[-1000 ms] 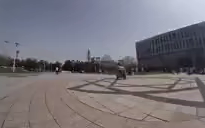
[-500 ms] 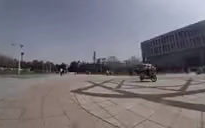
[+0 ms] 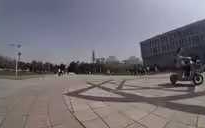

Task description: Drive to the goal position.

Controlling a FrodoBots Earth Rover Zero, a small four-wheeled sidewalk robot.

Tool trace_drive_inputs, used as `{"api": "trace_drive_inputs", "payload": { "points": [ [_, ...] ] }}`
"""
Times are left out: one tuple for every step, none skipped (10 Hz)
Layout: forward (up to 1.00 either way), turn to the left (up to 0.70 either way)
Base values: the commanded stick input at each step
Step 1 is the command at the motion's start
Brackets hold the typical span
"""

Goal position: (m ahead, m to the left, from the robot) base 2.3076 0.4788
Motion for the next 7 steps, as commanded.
{"api": "trace_drive_inputs", "payload": {
  "points": [
    [0.7, 0.0],
    [0.7, 0.0],
    [0.7, 0.0],
    [0.7, 0.0],
    [0.7, 0.0],
    [0.7, 0.0],
    [0.7, 0.0]
  ]
}}
